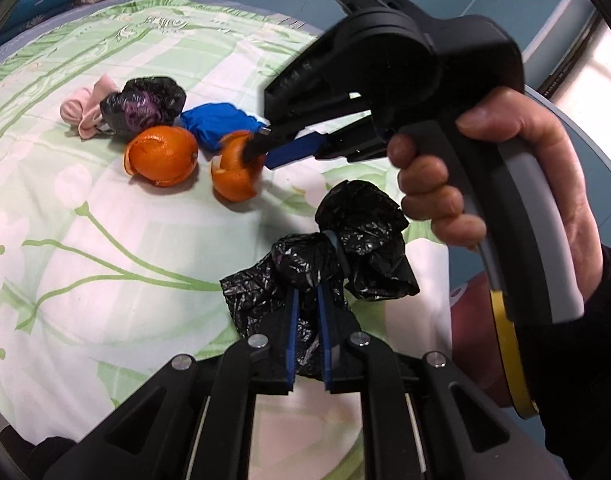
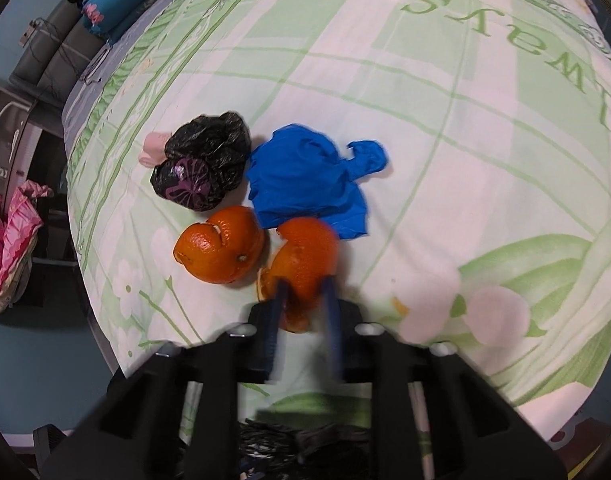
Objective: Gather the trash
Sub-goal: 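Grasp the black plastic bag with the left gripper while the right grasps an orange peel, then carry the black bag and orange peel over the bin and release both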
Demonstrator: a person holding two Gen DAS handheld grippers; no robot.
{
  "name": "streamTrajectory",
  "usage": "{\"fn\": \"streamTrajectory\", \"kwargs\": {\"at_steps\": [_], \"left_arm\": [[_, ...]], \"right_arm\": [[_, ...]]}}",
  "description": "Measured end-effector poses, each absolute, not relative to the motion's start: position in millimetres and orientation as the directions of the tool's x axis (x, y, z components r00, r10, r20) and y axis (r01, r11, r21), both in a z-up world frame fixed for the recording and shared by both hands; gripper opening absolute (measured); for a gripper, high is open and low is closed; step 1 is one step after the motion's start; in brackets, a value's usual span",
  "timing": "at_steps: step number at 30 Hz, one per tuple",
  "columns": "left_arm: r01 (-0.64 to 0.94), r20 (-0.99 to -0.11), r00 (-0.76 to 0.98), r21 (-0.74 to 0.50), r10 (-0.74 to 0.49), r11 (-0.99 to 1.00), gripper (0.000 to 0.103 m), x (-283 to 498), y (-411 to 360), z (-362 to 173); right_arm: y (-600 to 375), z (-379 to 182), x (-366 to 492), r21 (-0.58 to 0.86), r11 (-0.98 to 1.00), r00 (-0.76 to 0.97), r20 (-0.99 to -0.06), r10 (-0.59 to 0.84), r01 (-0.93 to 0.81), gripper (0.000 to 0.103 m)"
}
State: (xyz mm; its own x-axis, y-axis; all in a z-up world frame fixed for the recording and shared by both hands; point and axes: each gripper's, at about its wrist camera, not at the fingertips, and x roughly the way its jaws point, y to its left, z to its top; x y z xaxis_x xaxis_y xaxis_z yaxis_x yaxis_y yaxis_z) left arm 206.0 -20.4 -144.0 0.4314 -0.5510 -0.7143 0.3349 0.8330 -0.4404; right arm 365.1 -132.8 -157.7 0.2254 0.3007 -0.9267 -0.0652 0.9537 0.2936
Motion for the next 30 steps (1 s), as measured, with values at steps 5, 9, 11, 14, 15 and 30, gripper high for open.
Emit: {"fn": "streamTrajectory", "kwargs": {"at_steps": [5, 9, 11, 14, 15, 30], "left_arm": [[0.369, -0.712, 0.429, -0.423, -0.555, 0.828, 0.008, 201.0, -23.2, -139.9], [0.372, -0.709, 0.433, -0.422, -0.557, 0.827, 0.008, 195.4, -26.6, -137.9], [0.375, -0.710, 0.432, -0.420, -0.557, 0.826, 0.008, 193.1, -27.8, -136.1], [0.384, -0.709, 0.432, -0.415, -0.558, 0.825, 0.008, 188.9, -30.8, -135.5], [0.390, -0.707, 0.433, -0.412, -0.559, 0.823, 0.008, 186.8, -30.8, -133.4], [0.418, -0.690, 0.485, -0.357, -0.537, 0.835, 0.008, 162.3, -28.6, -108.2]], "right_arm": [[-140.7, -149.3, 363.0, 0.283, 0.957, 0.240, -0.927, 0.288, -0.056, 0.013], [-143.7, -146.5, 360.2, 0.284, 0.958, 0.244, -0.926, 0.287, -0.047, 0.013], [-144.5, -143.6, 358.1, 0.285, 0.957, 0.252, -0.924, 0.289, -0.052, 0.013], [-146.8, -139.9, 354.9, 0.292, 0.955, 0.261, -0.919, 0.296, -0.053, 0.013], [-148.2, -137.7, 353.6, 0.294, 0.954, 0.266, -0.917, 0.298, -0.054, 0.013], [-198.0, -80.4, 302.3, 0.333, 0.942, 0.406, -0.856, 0.320, -0.041, 0.012]]}}
